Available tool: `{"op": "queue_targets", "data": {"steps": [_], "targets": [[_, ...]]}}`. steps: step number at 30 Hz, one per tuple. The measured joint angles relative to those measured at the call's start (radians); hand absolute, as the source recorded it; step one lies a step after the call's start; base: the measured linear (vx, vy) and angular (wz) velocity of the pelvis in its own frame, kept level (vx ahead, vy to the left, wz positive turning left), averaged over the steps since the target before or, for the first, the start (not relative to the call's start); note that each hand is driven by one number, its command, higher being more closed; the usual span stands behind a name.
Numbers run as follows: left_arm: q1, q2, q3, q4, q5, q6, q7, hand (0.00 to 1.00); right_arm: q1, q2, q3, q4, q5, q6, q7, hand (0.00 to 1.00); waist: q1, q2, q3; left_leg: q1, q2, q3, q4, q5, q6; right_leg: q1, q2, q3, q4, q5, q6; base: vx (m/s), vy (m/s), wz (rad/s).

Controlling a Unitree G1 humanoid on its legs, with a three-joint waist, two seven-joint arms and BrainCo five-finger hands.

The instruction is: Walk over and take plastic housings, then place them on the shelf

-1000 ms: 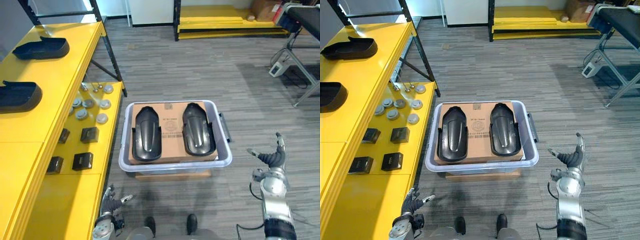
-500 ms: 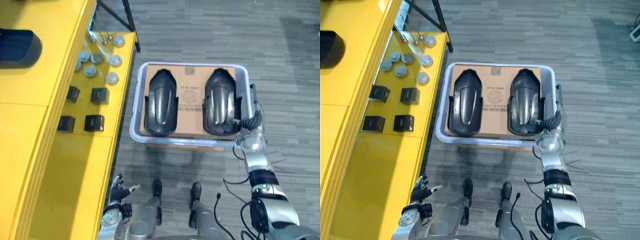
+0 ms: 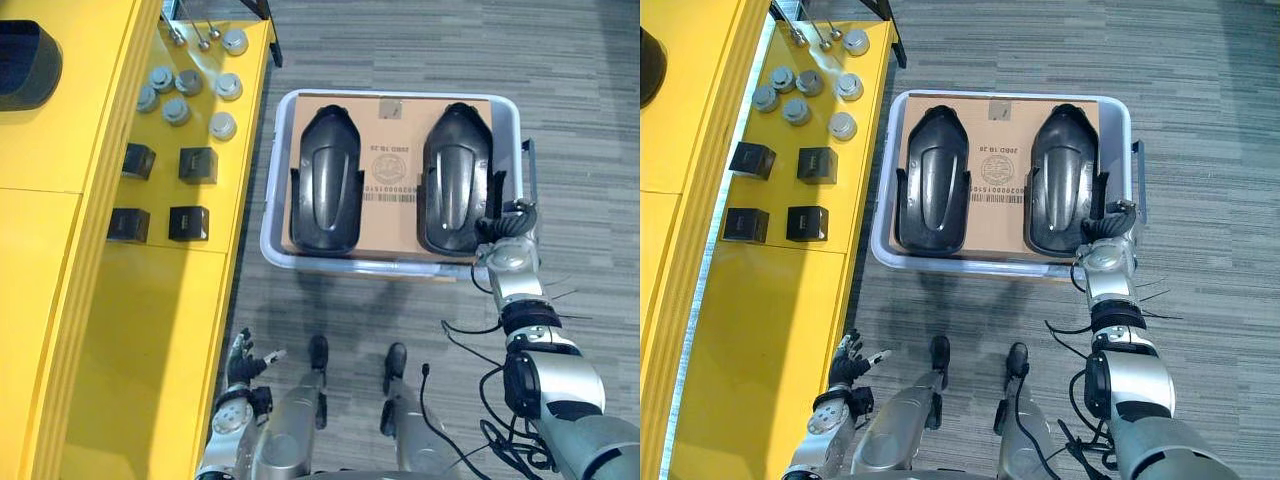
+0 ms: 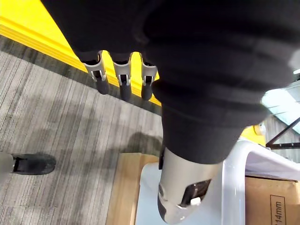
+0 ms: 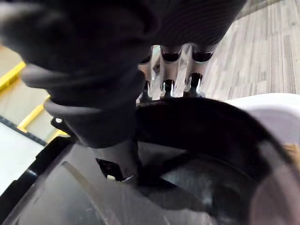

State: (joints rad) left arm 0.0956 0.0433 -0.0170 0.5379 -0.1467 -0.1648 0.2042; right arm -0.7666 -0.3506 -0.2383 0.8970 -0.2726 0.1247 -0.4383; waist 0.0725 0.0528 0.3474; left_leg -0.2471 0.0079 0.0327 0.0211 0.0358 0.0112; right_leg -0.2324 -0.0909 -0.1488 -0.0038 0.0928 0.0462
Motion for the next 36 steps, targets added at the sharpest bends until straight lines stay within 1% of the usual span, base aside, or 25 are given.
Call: {"op": "queue_targets", "data": {"steps": [3, 4, 6, 8, 9, 13, 15, 16, 18, 21, 22, 23, 24, 25, 27, 29, 30, 36], "targets": [[0.001, -0.001, -0.014, 0.000, 0.000, 0.001, -0.002, 0.00, 0.033, 0.002, 0.000, -0.051, 0.009, -0.001, 0.000, 1.00, 0.000, 0.000, 0.000, 0.008, 0.000, 0.001, -0.003, 0.000, 0.000, 0.005, 0.000, 0.002, 0.000, 0.000, 0.000, 0.02, 0.005, -0.01], [0.002, -0.003, -0.014, 0.001, 0.000, 0.002, -0.004, 0.00, 0.096, 0.015, 0.000, -0.151, 0.008, -0.002, -0.003, 1.00, -0.001, 0.000, 0.000, 0.024, -0.001, 0.002, -0.008, 0.000, 0.000, 0.018, 0.000, 0.004, -0.001, 0.000, 0.000, 0.04, 0.008, -0.02], [0.002, -0.003, -0.012, 0.001, 0.000, 0.002, -0.007, 0.00, 0.143, 0.024, -0.001, -0.214, 0.006, -0.003, -0.005, 1.00, -0.002, 0.000, 0.000, 0.039, -0.001, 0.003, -0.014, 0.000, 0.000, 0.030, 0.000, 0.009, -0.001, 0.000, 0.000, 0.03, 0.009, -0.03], [0.002, -0.002, -0.012, -0.001, 0.001, 0.002, -0.008, 0.00, 0.225, 0.043, -0.006, -0.323, 0.000, -0.012, -0.008, 1.00, -0.005, 0.000, -0.001, 0.061, -0.001, 0.005, -0.022, 0.000, 0.000, 0.047, 0.000, 0.013, -0.002, 0.000, 0.000, 0.02, 0.020, -0.03], [0.002, -0.002, -0.012, -0.002, 0.002, 0.003, -0.010, 0.00, 0.266, 0.062, -0.029, -0.381, -0.012, -0.019, -0.010, 1.00, -0.006, -0.001, -0.001, 0.070, -0.002, 0.005, -0.025, 0.000, 0.000, 0.055, -0.001, 0.013, -0.002, 0.000, 0.000, 0.00, 0.000, 0.00], [0.017, -0.002, -0.011, -0.041, 0.003, 0.004, -0.023, 0.00, 0.347, 0.093, -0.041, -0.505, -0.040, -0.034, -0.019, 1.00, -0.008, -0.003, -0.005, 0.105, -0.001, 0.007, -0.053, 0.007, -0.003, 0.072, 0.000, 0.020, -0.003, -0.002, 0.002, 0.00, 0.001, -0.04], [0.052, -0.003, -0.013, -0.088, 0.004, 0.007, -0.030, 0.00, 0.393, 0.129, -0.040, -0.605, -0.057, -0.041, -0.020, 1.00, -0.011, -0.007, -0.036, 0.123, 0.003, 0.009, -0.083, 0.016, -0.011, 0.073, 0.004, 0.028, -0.003, -0.004, 0.006, 0.00, -0.014, -0.12], [0.061, -0.003, -0.013, -0.105, 0.004, 0.008, -0.030, 0.00, 0.408, 0.139, -0.040, -0.629, -0.063, -0.042, -0.020, 1.00, -0.012, -0.010, -0.046, 0.126, 0.008, 0.009, -0.087, 0.018, -0.011, 0.074, 0.006, 0.028, -0.004, -0.005, 0.006, 0.05, -0.027, -0.05], [0.088, -0.003, -0.016, -0.181, 0.005, 0.008, -0.030, 0.00, 0.460, 0.172, -0.039, -0.702, -0.095, -0.064, -0.025, 1.00, -0.013, -0.023, -0.068, 0.155, 0.010, 0.008, -0.093, 0.021, -0.009, 0.107, 0.011, 0.028, -0.018, -0.005, 0.007, 0.06, -0.020, -0.01], [0.101, -0.004, -0.026, -0.281, 0.004, 0.005, -0.029, 0.00, 0.506, 0.207, -0.024, -0.784, -0.121, -0.083, -0.040, 1.00, -0.015, -0.038, -0.112, 0.158, 0.011, 0.007, -0.095, 0.021, -0.009, 0.110, 0.014, 0.027, -0.021, -0.005, 0.007, 0.04, -0.003, 0.00], [0.101, -0.004, -0.030, -0.300, 0.003, 0.004, -0.028, 0.00, 0.513, 0.211, -0.019, -0.795, -0.126, -0.087, -0.040, 1.00, -0.016, -0.040, -0.117, 0.159, 0.011, 0.006, -0.095, 0.021, -0.009, 0.112, 0.013, 0.027, -0.022, -0.005, 0.007, 0.02, 0.001, 0.05], [0.098, -0.004, -0.038, -0.332, 0.002, 0.001, -0.028, 0.00, 0.522, 0.222, -0.015, -0.806, -0.133, -0.104, -0.040, 1.00, -0.021, -0.040, -0.120, 0.170, 0.011, 0.002, -0.095, 0.021, -0.009, 0.127, 0.012, 0.023, -0.023, -0.005, 0.007, 0.01, 0.003, 0.07], [0.099, -0.003, -0.044, -0.347, 0.002, 0.001, -0.027, 0.00, 0.524, 0.227, -0.013, -0.806, -0.134, -0.109, -0.039, 1.00, -0.029, -0.040, -0.124, 0.176, 0.012, 0.000, -0.095, 0.021, -0.009, 0.132, 0.011, 0.021, -0.024, -0.005, 0.007, 0.01, 0.012, 0.09], [0.101, -0.002, -0.060, -0.380, 0.002, -0.001, -0.027, 0.00, 0.538, 0.228, 0.007, -0.806, -0.140, -0.111, -0.038, 1.00, -0.029, -0.041, -0.141, 0.183, 0.011, -0.002, -0.097, 0.021, -0.009, 0.141, 0.009, 0.019, -0.027, -0.006, 0.008, -0.01, 0.015, 0.04], [0.099, -0.003, -0.062, -0.387, 0.002, -0.002, -0.027, 0.00, 0.543, 0.229, 0.022, -0.806, -0.141, -0.111, -0.035, 1.00, -0.030, -0.042, -0.151, 0.185, 0.011, -0.002, -0.098, 0.021, -0.009, 0.142, 0.008, 0.019, -0.027, -0.006, 0.008, 0.00, 0.000, 0.00], [0.102, -0.003, -0.062, -0.387, 0.002, -0.002, -0.027, 0.00, 0.562, 0.236, 0.030, -0.806, -0.141, -0.116, -0.016, 1.00, -0.030, -0.043, -0.165, 0.196, 0.012, -0.002, -0.101, 0.021, -0.009, 0.152, 0.009, 0.020, -0.027, -0.006, 0.008, 0.00, 0.000, 0.00], [0.103, -0.003, -0.061, -0.387, 0.002, -0.002, -0.027, 0.00, 0.570, 0.236, 0.032, -0.806, -0.141, -0.116, -0.013, 0.00, -0.029, -0.044, -0.165, 0.205, 0.012, -0.002, -0.103, 0.021, -0.009, 0.160, 0.009, 0.020, -0.027, -0.006, 0.008, 0.00, 0.000, 0.00], [0.131, -0.003, -0.059, -0.386, 0.002, 0.000, -0.027, 0.00, 0.605, 0.239, 0.045, -0.804, -0.140, -0.116, 0.008, 0.00, -0.029, -0.046, -0.195, 0.213, 0.013, 0.000, -0.111, 0.022, -0.010, 0.165, 0.009, 0.021, -0.027, -0.007, 0.009, 0.00, 0.000, 0.00]]}}
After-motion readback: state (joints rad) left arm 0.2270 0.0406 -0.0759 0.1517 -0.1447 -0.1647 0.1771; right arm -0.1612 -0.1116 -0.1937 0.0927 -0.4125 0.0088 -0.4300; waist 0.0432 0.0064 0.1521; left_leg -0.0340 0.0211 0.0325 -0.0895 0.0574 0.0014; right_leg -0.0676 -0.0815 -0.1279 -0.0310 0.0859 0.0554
